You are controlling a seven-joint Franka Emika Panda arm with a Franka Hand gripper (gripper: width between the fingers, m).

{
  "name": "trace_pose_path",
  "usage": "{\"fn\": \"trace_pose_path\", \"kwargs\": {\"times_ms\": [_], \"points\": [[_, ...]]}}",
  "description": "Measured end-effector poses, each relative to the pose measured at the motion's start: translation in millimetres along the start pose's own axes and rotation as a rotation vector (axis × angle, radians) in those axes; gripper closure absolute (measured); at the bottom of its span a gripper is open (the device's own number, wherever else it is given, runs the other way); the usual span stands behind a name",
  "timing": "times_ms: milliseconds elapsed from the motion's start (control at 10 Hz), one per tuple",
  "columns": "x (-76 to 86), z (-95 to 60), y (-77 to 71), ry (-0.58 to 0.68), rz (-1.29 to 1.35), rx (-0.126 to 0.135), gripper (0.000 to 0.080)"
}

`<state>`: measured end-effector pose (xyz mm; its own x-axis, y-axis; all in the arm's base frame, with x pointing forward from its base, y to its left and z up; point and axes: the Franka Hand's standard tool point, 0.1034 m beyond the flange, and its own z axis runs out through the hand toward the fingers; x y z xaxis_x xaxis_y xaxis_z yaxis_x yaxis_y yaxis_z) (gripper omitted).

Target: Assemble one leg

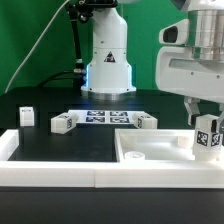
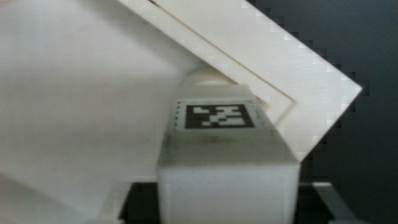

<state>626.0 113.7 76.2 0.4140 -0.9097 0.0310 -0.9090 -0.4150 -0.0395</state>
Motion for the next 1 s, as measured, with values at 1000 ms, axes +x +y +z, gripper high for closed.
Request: {"fn": "trace_pose_path", "kwargs": {"times_ms": [1000], "points": [[-2.4, -0.1, 2.1, 0.01, 0.76, -0.01, 0.0508]]}}
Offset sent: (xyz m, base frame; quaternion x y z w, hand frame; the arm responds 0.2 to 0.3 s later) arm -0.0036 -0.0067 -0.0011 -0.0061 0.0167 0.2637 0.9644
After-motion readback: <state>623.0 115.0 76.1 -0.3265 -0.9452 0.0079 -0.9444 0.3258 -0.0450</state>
